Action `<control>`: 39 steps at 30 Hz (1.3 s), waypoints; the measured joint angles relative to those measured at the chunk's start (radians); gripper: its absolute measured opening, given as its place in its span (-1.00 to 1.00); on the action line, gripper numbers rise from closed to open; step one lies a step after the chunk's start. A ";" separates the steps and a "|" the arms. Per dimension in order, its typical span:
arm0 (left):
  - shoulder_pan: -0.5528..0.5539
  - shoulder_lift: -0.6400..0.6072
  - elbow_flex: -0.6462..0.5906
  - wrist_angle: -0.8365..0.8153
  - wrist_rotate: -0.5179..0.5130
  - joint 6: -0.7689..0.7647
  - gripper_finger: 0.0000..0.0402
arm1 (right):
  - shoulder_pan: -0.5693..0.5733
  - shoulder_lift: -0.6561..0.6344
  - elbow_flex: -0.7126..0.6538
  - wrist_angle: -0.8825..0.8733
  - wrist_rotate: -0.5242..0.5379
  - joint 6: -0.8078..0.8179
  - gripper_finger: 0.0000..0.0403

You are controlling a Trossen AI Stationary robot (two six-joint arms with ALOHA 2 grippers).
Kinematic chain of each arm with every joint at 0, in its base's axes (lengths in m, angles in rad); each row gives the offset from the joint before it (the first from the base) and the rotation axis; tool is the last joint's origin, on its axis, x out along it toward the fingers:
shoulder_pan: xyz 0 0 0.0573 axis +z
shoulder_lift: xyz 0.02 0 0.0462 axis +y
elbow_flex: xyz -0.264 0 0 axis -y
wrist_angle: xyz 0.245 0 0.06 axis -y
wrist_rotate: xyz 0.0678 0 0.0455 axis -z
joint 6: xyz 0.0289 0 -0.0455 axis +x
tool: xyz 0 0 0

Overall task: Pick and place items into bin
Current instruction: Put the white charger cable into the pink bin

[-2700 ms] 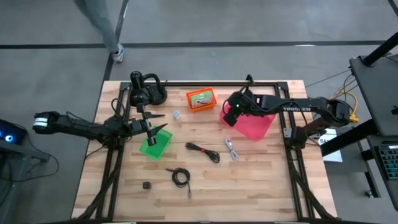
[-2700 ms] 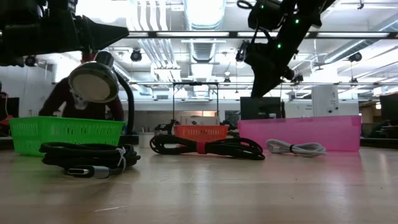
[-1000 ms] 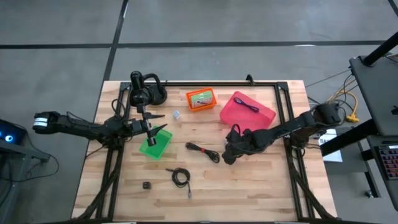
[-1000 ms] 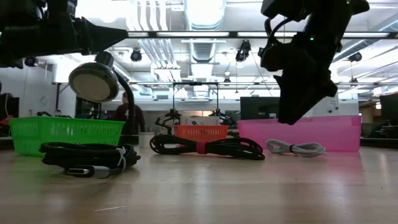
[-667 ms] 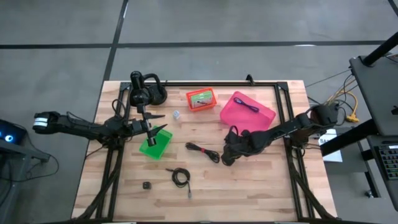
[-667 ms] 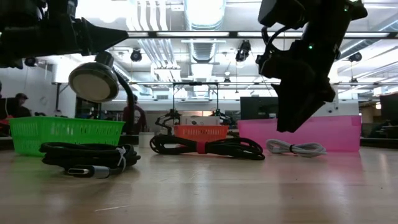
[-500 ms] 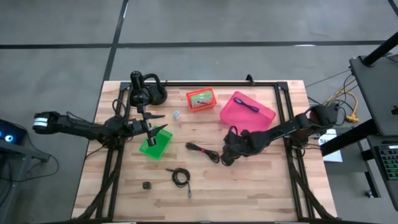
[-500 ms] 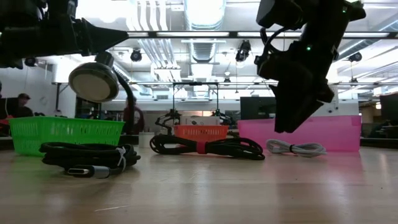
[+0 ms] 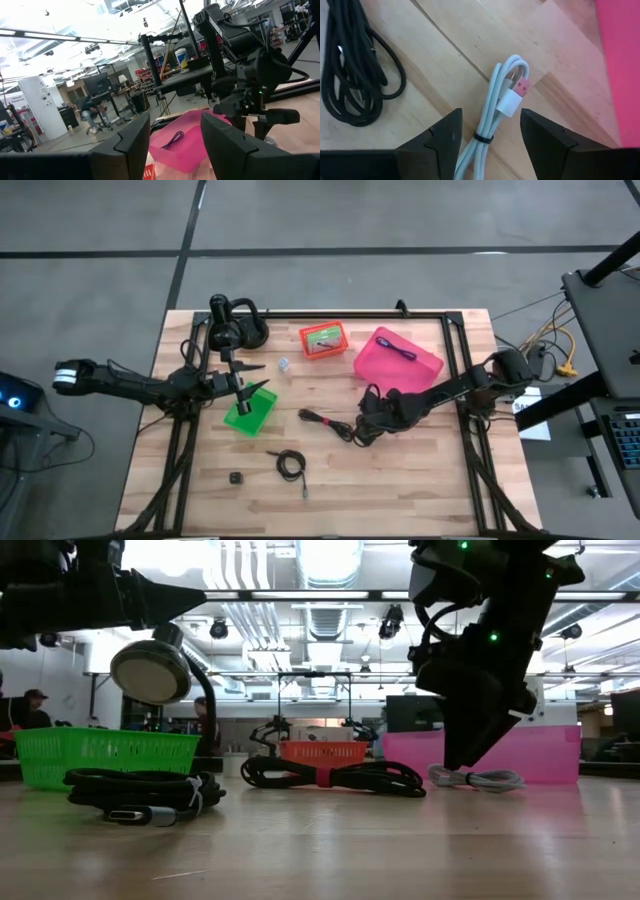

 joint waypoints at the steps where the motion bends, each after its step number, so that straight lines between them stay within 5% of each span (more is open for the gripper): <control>1: 0.000 0.000 0.000 0.000 0.000 0.000 -0.19 | 0.000 0.000 -0.002 0.000 0.003 0.000 -0.07; 26: 0.000 0.000 -0.001 0.000 0.000 0.000 -0.19 | 0.001 0.071 -0.005 0.010 -0.002 0.001 -0.09; 39: 0.000 0.000 -0.001 0.000 0.000 0.000 -0.19 | 0.001 0.071 -0.006 0.013 -0.036 0.004 -0.70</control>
